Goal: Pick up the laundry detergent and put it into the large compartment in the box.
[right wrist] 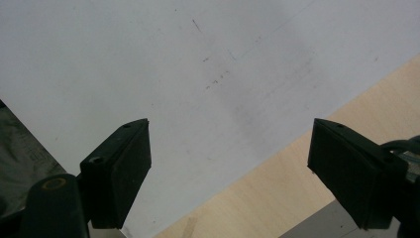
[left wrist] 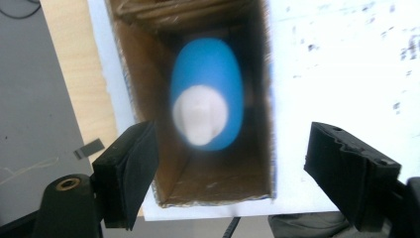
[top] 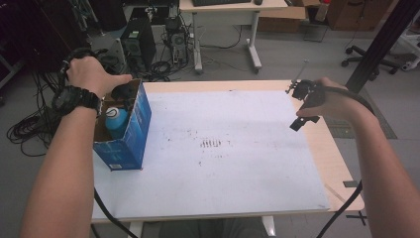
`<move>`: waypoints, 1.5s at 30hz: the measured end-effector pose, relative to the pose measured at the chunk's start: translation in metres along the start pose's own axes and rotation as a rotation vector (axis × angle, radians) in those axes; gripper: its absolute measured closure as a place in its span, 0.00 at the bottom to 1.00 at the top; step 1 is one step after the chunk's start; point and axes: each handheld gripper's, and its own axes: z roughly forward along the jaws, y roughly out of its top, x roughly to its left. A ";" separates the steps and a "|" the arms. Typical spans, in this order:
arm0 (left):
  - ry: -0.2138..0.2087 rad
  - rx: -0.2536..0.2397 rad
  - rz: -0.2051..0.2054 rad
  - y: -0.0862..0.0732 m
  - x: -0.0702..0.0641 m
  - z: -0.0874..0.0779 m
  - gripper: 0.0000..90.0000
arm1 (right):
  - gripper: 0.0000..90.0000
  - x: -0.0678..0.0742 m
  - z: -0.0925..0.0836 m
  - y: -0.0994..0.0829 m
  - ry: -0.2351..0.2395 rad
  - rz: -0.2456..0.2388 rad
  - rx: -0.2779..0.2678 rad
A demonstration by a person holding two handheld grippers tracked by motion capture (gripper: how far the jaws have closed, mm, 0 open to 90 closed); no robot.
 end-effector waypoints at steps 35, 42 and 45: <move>-0.077 -0.058 0.311 0.006 -0.086 -0.012 0.18 | 0.19 0.003 -0.011 -0.004 -0.017 -0.009 -0.009; -0.086 -0.049 0.383 0.009 -0.106 -0.003 0.18 | 0.19 0.002 -0.010 -0.005 -0.016 -0.005 -0.008; -0.090 -0.052 0.404 0.010 -0.112 -0.001 0.18 | 0.19 0.001 -0.010 -0.006 -0.016 -0.003 -0.003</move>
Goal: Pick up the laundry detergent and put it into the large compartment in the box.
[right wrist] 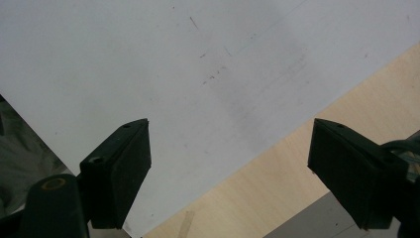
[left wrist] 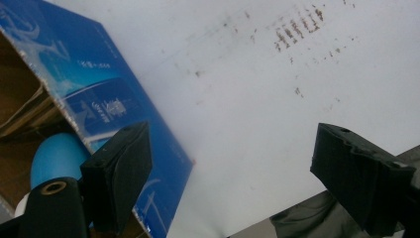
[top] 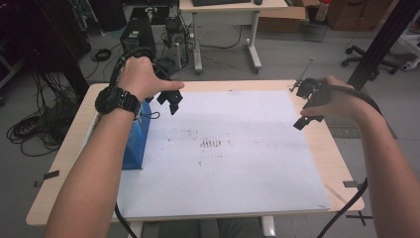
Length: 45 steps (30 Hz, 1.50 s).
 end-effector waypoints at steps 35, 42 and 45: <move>-0.027 0.039 0.148 0.013 -0.040 0.055 0.18 | 0.18 0.001 0.004 -0.002 0.003 0.000 0.005; -0.015 0.052 0.151 0.014 -0.041 0.065 0.18 | 0.18 0.002 0.006 -0.001 0.006 -0.002 0.007; -0.026 0.053 0.153 0.014 -0.042 0.068 0.18 | 0.18 0.002 0.007 -0.001 0.007 0.000 0.007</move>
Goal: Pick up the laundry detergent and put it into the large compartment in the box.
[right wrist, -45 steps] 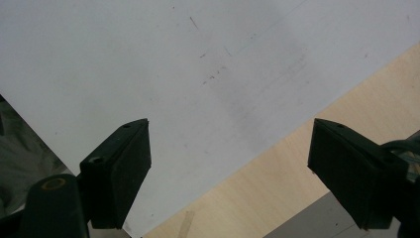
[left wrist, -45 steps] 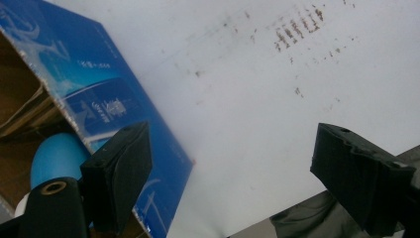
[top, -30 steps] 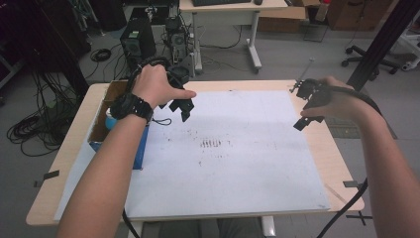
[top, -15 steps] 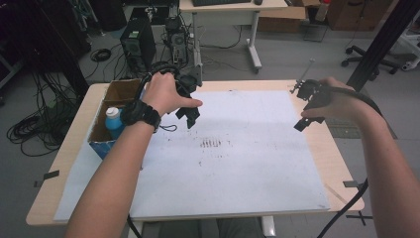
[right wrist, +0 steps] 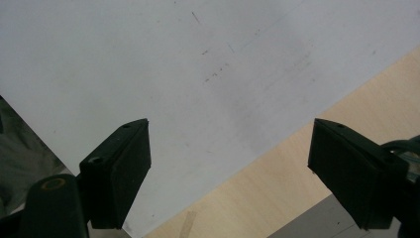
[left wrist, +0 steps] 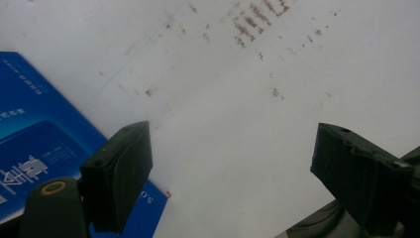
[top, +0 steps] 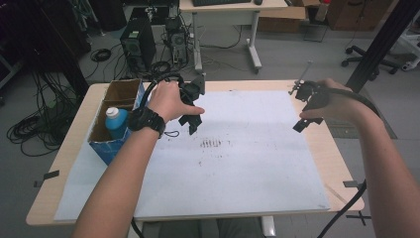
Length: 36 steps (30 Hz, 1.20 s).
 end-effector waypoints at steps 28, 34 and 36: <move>-0.019 0.021 -0.008 -0.002 0.001 0.021 0.18 | 0.18 0.001 0.005 0.001 0.004 -0.001 0.011; -0.020 0.019 -0.012 -0.001 0.000 0.021 0.18 | 0.18 0.002 0.005 0.001 0.004 -0.002 0.010; -0.021 0.022 -0.006 -0.001 0.000 0.021 0.18 | 0.18 0.002 0.005 0.001 0.002 -0.004 0.014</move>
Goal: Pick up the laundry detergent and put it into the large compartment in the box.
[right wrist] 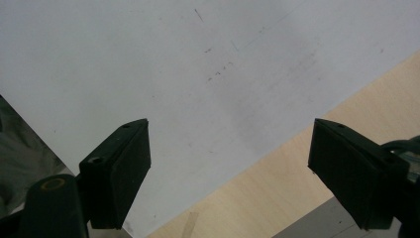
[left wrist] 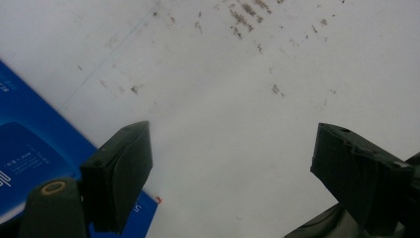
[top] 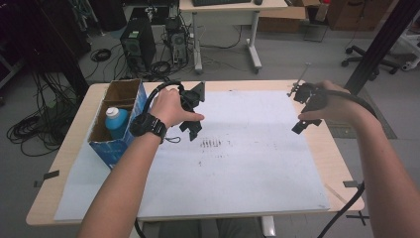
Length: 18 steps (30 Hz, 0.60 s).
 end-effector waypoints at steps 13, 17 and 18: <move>0.001 0.005 0.005 0.000 -0.001 0.001 0.18 | 0.18 0.002 0.000 0.001 -0.001 0.000 0.001; -0.002 0.004 0.004 0.000 -0.001 0.002 0.18 | 0.18 0.002 0.000 0.000 -0.001 0.002 0.002; -0.006 0.003 0.004 -0.001 -0.001 0.002 0.18 | 0.18 0.002 0.000 0.000 -0.002 0.001 0.003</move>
